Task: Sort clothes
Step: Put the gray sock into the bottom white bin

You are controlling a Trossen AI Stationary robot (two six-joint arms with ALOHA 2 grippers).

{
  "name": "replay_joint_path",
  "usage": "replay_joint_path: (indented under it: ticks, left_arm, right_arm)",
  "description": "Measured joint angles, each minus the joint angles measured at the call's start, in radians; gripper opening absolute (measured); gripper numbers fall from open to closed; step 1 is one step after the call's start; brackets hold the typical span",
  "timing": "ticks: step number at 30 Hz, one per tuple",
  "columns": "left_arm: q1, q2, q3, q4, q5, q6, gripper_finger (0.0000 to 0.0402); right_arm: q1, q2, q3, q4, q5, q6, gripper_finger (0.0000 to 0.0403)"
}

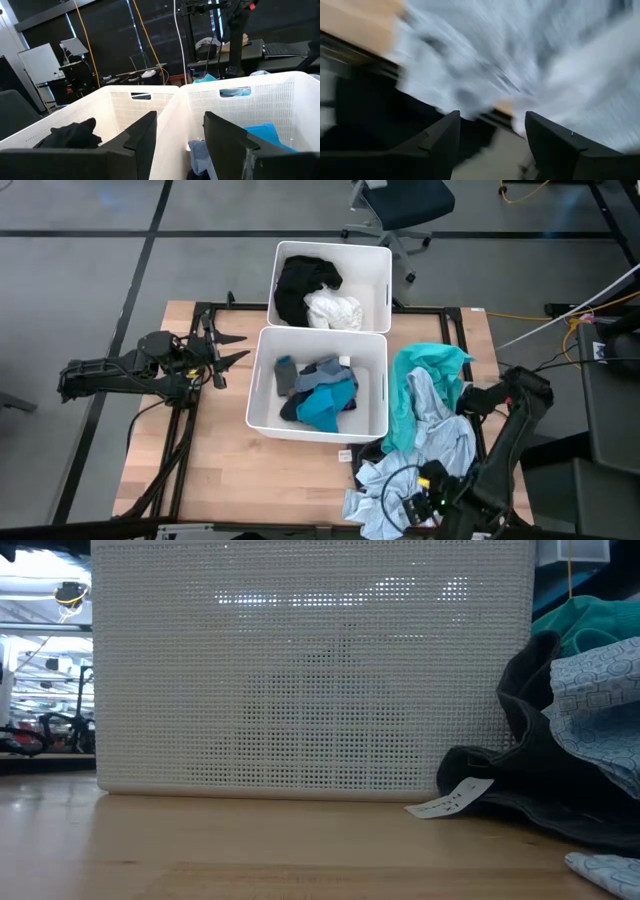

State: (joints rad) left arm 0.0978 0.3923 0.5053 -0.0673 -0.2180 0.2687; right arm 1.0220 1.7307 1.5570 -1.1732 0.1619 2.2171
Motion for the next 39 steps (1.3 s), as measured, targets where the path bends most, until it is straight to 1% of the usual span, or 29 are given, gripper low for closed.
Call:
replay_joint_path:
  ticks: [5,7,9,11,16,19,22,29,32,36,39]
  left_arm:
    - [0.0,0.0,0.0,0.0,0.0,0.0,0.015]
    - [0.0,0.0,0.0,0.0,0.0,0.0,0.015]
    - [0.0,0.0,0.0,0.003,0.0,0.0,0.015]
    - [0.0,0.0,0.0,0.006,0.0,0.004,0.015]
    - [0.0,0.0,0.0,0.006,0.0,0.008,0.015]
    - [0.0,0.0,0.0,0.006,0.0,0.009,0.015]
    - [0.0,0.0,0.0,0.009,0.0,0.009,0.015]
    - [0.0,0.0,0.0,0.01,0.0,0.012,0.015]
    - [0.0,0.0,0.0,0.011,0.0,0.012,0.015]
    - [0.0,0.0,0.0,0.01,0.0,0.012,0.015]
    - [0.0,0.0,0.0,0.009,0.0,0.011,0.015]
  right_arm:
    - [0.014,0.084,0.0,-0.005,-0.278,0.001,0.0225]
    - [0.015,0.104,0.0,-0.009,-0.374,-0.023,0.0225]
    - [0.013,0.119,0.0,-0.03,-0.424,-0.051,0.0225]
    - [0.012,0.137,0.0,-0.077,-0.427,-0.078,0.0225]
    - [0.003,0.187,0.0,-0.198,-0.352,-0.159,0.0225]
    - [-0.015,0.215,0.0,-0.247,-0.232,-0.192,0.0225]
    - [-0.053,0.237,0.0,-0.255,-0.102,-0.3,0.0225]
    - [-0.195,0.283,0.0,-0.267,0.091,-0.581,0.0225]
    - [-0.261,0.298,0.0,-0.257,0.128,-0.684,0.0225]
    - [-0.332,0.301,0.003,-0.258,0.129,-0.774,0.0225]
    - [-0.358,0.302,0.057,-0.306,0.12,-0.818,0.0225]
